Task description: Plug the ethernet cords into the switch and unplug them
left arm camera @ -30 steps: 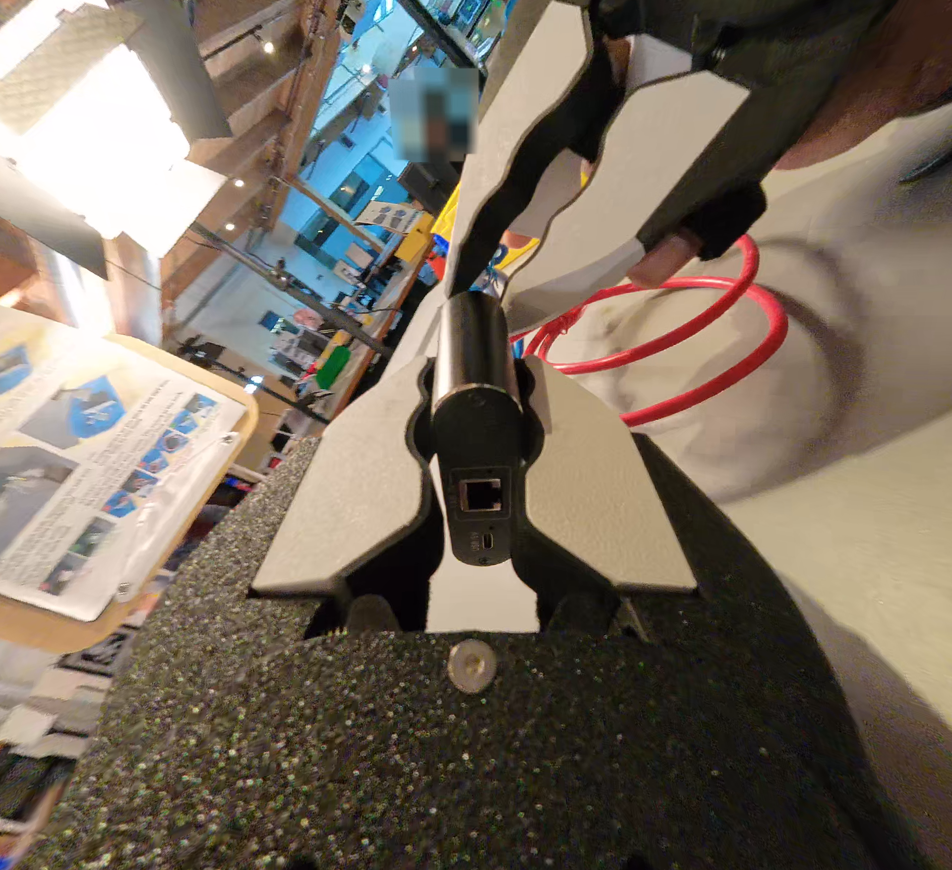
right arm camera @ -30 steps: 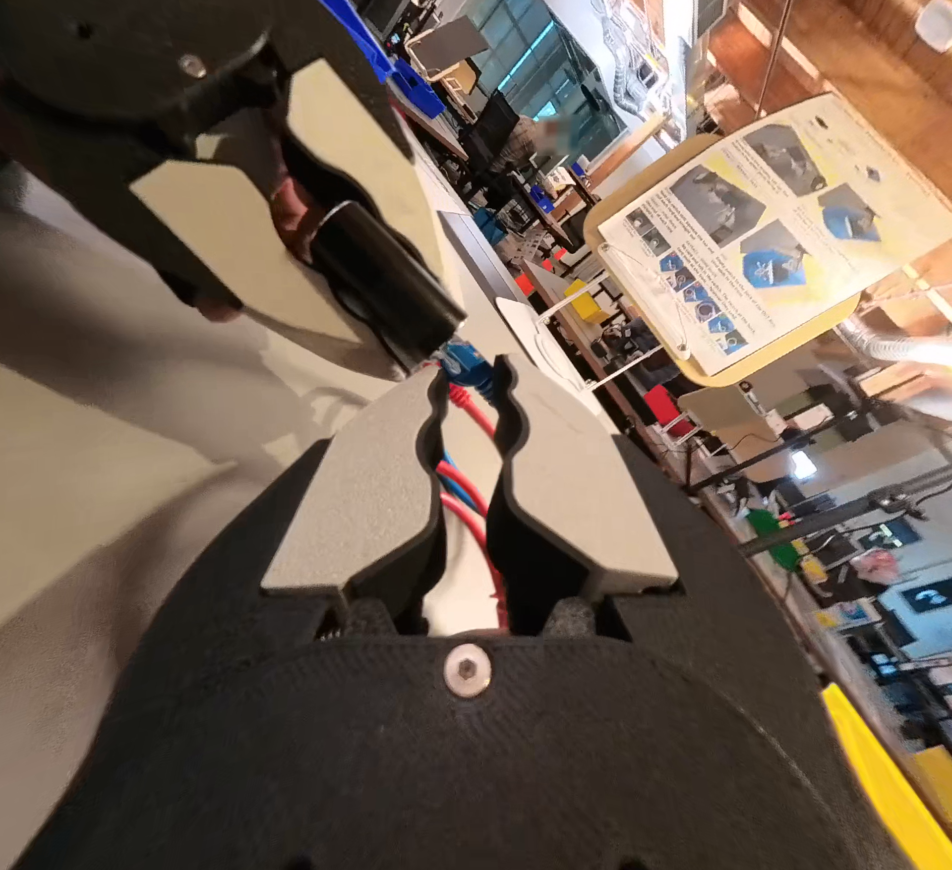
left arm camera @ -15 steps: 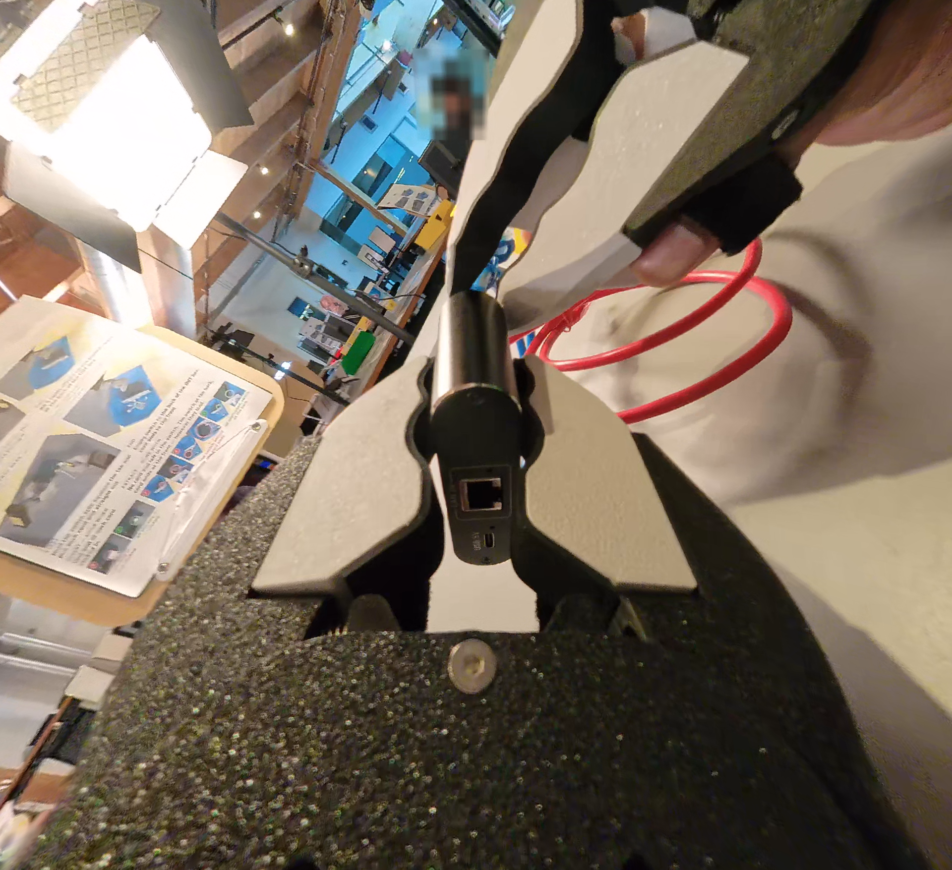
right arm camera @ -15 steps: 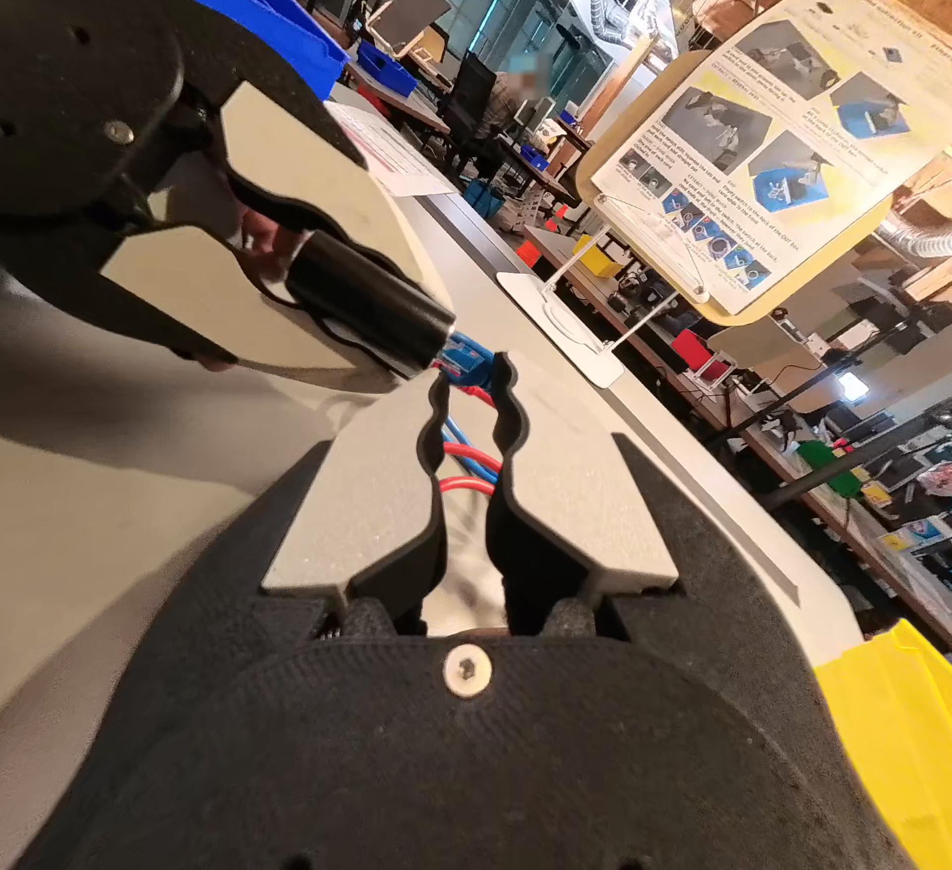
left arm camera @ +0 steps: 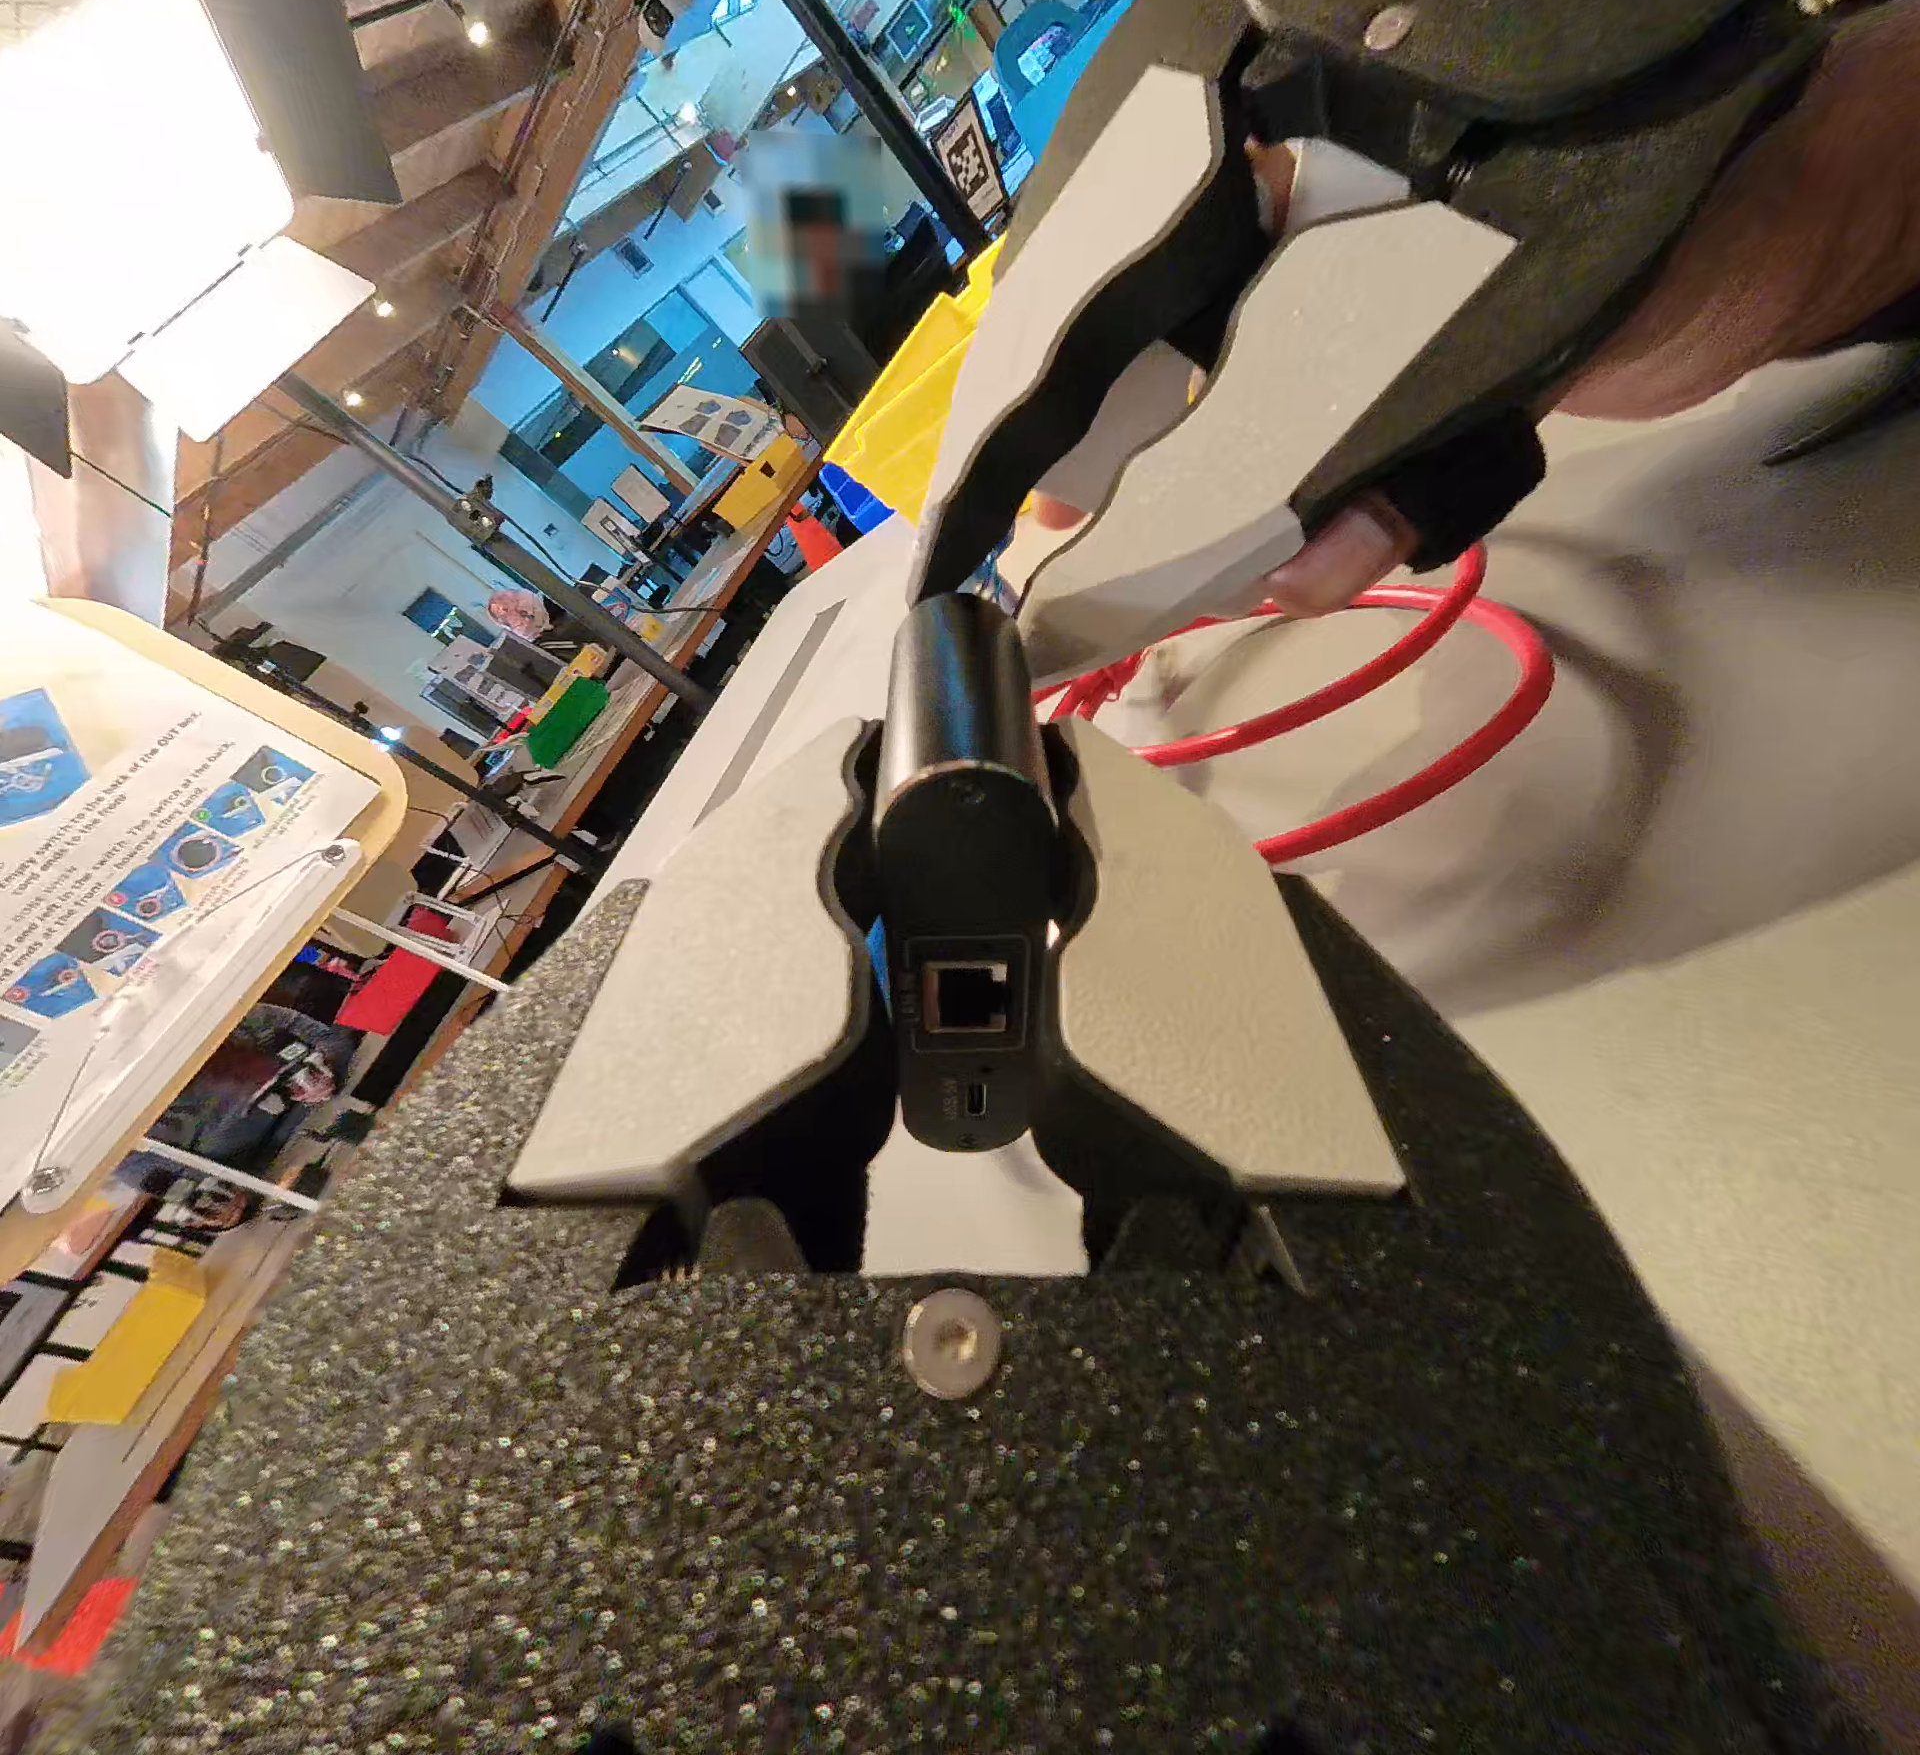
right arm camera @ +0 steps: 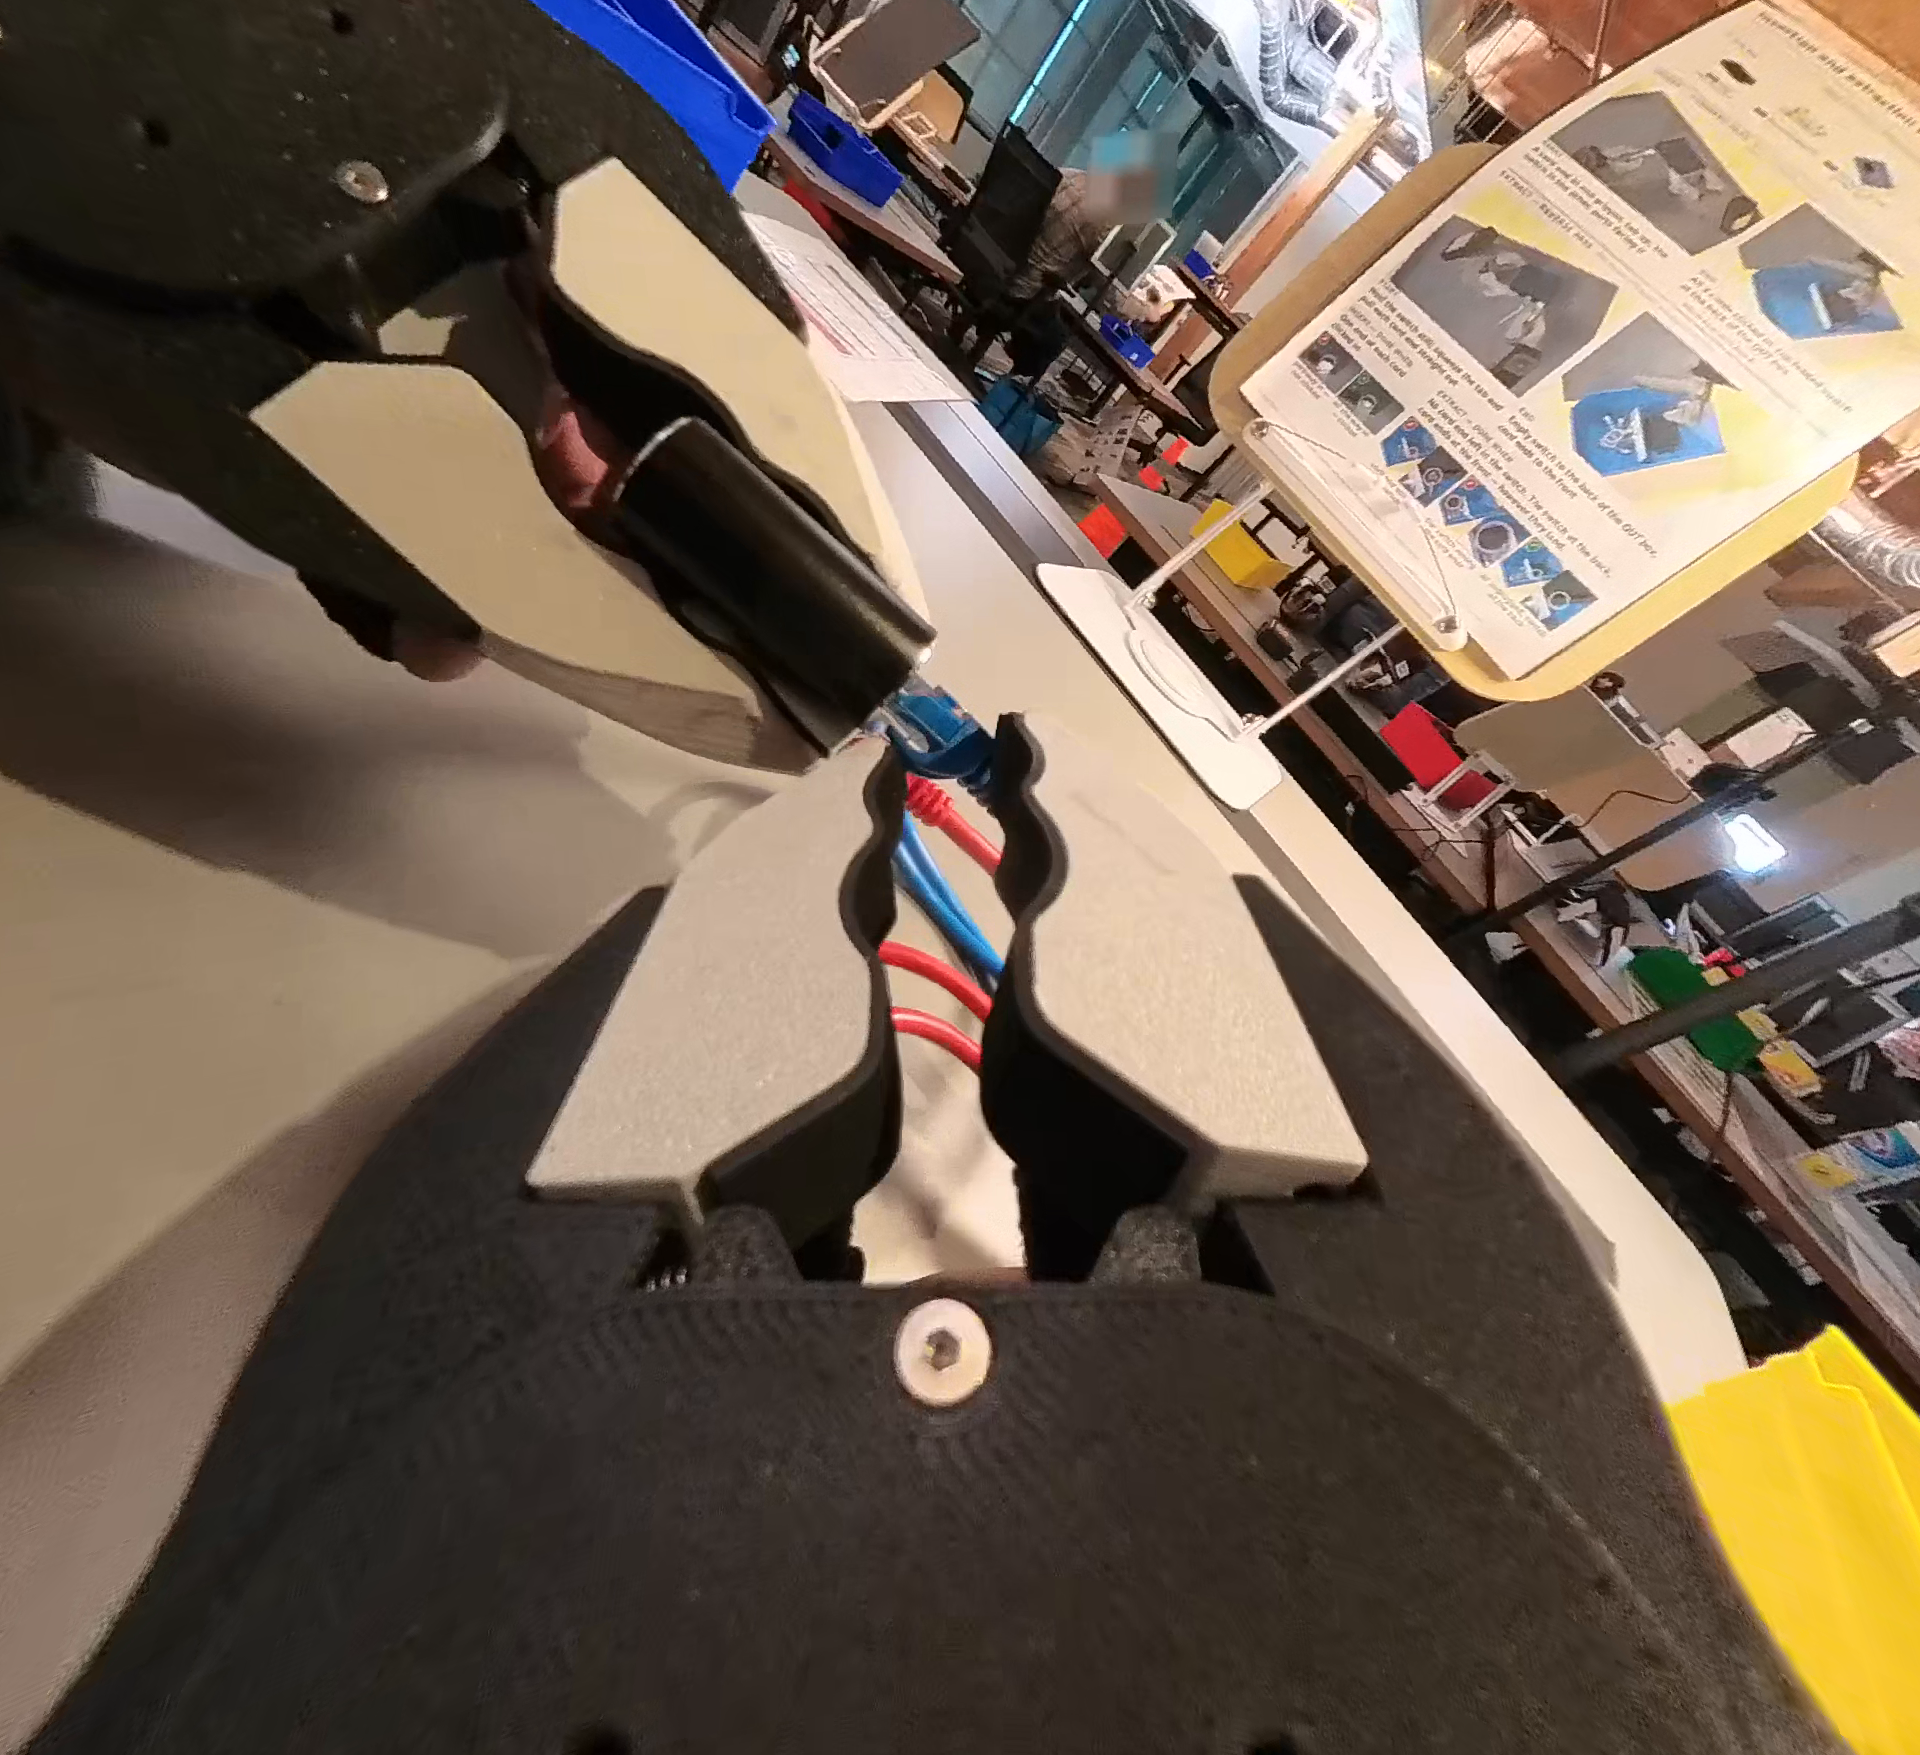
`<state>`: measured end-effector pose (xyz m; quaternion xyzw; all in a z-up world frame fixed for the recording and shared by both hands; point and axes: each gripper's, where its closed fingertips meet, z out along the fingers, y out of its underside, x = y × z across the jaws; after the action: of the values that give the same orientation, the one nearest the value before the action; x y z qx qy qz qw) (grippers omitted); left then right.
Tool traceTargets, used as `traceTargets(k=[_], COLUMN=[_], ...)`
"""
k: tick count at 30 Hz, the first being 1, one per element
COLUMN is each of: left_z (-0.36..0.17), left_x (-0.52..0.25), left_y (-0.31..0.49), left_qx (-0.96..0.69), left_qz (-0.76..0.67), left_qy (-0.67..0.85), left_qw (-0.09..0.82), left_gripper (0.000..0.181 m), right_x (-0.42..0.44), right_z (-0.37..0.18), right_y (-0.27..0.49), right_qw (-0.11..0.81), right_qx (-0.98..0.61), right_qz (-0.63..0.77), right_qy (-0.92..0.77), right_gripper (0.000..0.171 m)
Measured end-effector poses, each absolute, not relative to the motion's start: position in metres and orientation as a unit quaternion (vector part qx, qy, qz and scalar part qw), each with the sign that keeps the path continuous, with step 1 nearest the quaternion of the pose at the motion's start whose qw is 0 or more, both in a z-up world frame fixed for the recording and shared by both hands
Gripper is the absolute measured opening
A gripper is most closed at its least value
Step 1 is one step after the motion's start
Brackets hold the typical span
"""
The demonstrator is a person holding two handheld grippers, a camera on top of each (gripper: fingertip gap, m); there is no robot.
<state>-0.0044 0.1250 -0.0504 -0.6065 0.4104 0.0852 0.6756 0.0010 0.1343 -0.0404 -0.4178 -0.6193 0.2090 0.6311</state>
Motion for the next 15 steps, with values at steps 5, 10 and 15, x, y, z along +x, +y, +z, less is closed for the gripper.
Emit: traceTargets(k=[5, 10, 15], left_z=[-0.056, -0.051, -0.059], left_x=[-0.006, -0.002, 0.002], left_y=[0.128, 0.122, 0.118], left_qx=[-0.607, -0.609, -0.608], left_qz=[0.12, 0.061, 0.055], left_qy=[0.422, 0.417, 0.442], left_qw=[0.662, 0.672, 0.657], left_gripper=[0.029, 0.029, 0.029], right_x=[0.003, 0.003, 0.01], right_z=[-0.042, -0.04, -0.043], right_y=[0.135, 0.13, 0.123], right_qw=[0.638, 0.623, 0.596], right_qx=[-0.41, -0.406, -0.379], right_qz=[0.168, 0.217, 0.23], right_qy=[-0.63, -0.633, -0.669], right_gripper=[0.018, 0.017, 0.017])
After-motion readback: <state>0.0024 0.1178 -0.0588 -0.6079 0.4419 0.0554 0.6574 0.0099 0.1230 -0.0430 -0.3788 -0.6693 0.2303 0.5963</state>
